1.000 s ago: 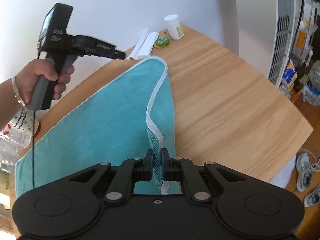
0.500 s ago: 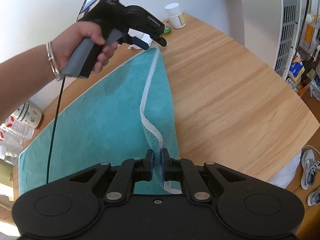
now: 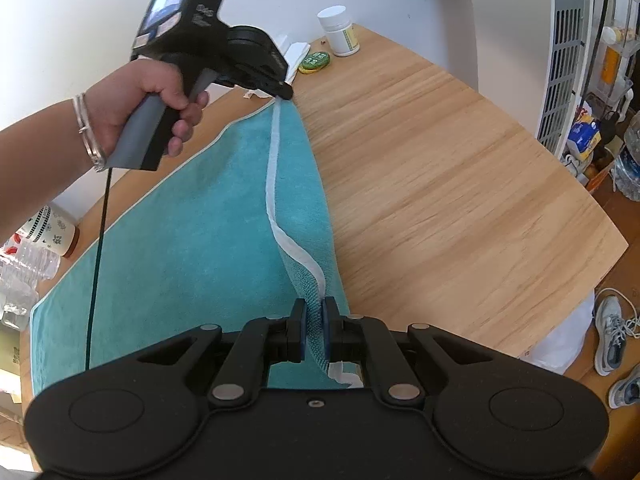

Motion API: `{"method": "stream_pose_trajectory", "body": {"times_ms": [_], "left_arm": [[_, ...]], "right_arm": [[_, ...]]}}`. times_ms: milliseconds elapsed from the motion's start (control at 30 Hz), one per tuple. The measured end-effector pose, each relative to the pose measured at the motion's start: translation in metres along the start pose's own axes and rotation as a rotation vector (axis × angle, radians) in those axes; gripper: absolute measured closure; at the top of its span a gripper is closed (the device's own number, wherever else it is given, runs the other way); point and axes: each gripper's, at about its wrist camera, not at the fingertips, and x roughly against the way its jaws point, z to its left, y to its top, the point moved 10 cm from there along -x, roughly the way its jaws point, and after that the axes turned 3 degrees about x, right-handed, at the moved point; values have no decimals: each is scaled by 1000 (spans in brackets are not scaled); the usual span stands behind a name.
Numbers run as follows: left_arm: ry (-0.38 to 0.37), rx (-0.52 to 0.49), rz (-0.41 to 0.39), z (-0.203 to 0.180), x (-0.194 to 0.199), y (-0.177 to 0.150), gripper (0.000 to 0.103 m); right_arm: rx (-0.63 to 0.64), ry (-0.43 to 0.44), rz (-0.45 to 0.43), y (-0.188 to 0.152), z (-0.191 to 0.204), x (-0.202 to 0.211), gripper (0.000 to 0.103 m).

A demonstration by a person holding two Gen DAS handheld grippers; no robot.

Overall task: Fold towel
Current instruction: 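Lift the held towel edge with both tools, raising it off the table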

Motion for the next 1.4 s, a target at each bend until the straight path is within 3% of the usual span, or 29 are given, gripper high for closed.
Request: {"method": "stream_pose_trajectory", "body": {"times_ms": [233, 500, 733, 967, 1133, 1400], "left_arm": [[20, 65, -62, 40, 50, -7, 101], [68, 171, -134, 102, 121, -31, 101], [113, 255, -187, 166, 187, -84, 101], [160, 332, -240, 234, 237, -135, 101], [192, 403, -246, 278, 261, -175, 101], [280, 523, -259, 328, 295, -232, 101]], "right_arm": [[37, 24, -14, 0, 16, 6, 95], [121, 50, -32, -11, 62, 16, 95], [197, 94, -33, -32, 116, 23, 95], [328, 203, -13, -64, 203, 17, 95], [442, 274, 19, -85, 266, 7, 95], [560, 363, 84, -97, 318, -2, 95]]}}
